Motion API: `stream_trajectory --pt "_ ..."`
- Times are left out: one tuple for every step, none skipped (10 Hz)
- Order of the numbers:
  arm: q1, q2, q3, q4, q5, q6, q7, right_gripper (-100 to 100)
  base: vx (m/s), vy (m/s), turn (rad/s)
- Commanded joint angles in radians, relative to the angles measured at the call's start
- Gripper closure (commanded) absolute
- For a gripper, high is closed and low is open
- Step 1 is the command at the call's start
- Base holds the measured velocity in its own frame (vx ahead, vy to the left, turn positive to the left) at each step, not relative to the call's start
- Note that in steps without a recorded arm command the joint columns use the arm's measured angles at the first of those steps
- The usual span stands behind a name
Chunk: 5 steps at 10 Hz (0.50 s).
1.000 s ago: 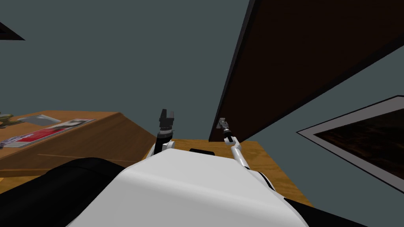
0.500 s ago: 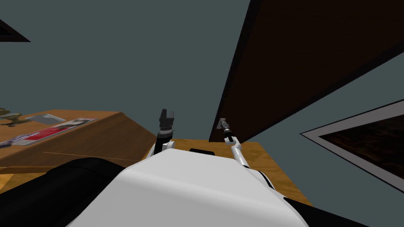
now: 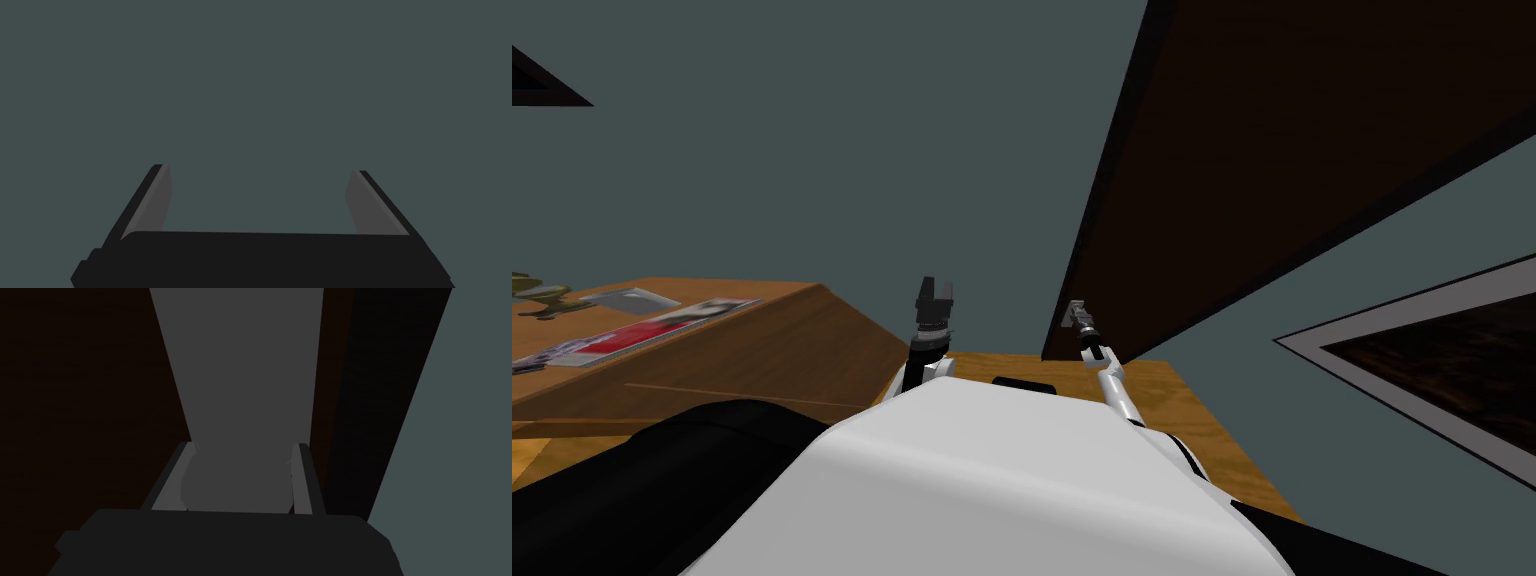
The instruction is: Pull the door open
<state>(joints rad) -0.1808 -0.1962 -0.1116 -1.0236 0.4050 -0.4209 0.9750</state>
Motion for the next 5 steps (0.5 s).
stream_trajectory --pt "-0.002 0.000 0.002 0.003 -0.011 -0.001 -0.034 100 -0.022 -0.010 0.041" --pt "-0.003 0.000 0.003 0.004 -0.018 -0.001 -0.053 100 -0.024 -0.009 0.033" --pt "-0.004 -0.001 0.005 0.006 -0.029 -0.002 -0.081 100 -0.027 -0.017 0.050" --pt "-0.005 -0.002 0.006 0.008 -0.039 -0.002 -0.109 100 -0.033 -0.025 0.063" --pt "-0.007 -0.003 0.008 0.010 -0.050 -0.003 -0.136 100 -0.043 -0.026 0.060"
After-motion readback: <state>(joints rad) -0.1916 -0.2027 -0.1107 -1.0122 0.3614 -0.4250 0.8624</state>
